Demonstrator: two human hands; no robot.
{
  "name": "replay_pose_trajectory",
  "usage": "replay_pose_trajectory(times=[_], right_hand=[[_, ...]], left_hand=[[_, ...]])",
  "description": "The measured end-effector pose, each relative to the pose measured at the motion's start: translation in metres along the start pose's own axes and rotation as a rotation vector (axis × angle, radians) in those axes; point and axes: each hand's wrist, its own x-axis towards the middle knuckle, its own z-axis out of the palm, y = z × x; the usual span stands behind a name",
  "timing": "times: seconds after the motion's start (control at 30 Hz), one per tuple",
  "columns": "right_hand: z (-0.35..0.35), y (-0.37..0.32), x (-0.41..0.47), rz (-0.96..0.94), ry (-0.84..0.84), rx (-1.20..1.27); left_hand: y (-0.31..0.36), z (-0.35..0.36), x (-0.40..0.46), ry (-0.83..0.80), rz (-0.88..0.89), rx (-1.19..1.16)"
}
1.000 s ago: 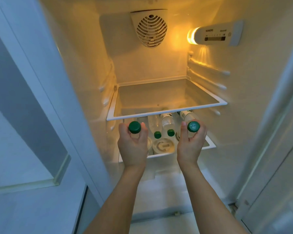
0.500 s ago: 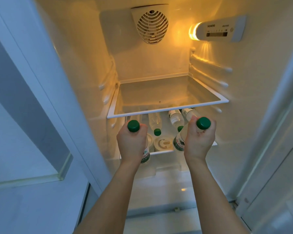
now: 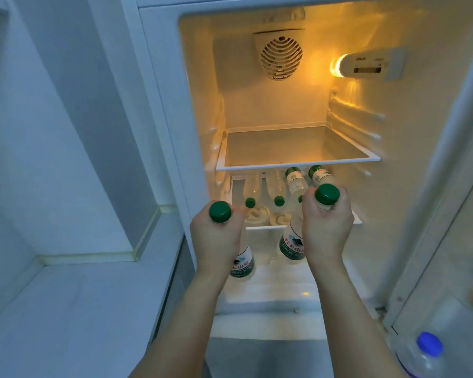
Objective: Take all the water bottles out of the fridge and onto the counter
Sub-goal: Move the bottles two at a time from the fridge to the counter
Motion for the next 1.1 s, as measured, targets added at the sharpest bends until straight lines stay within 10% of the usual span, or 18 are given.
replay_pose_trajectory(times=[0.5,1.1], right_hand=[[-0.032,-0.075,-0.204,0.053,-0.366,-0.032],[-0.071,-0.146,-0.383,0.133,-1.057,0.252]], left_hand=[[0.007,-0.207,-0.13,0.118,-0.224,0.129],[0.077,-0.361,-0.322,0.744,-0.356,0.33]])
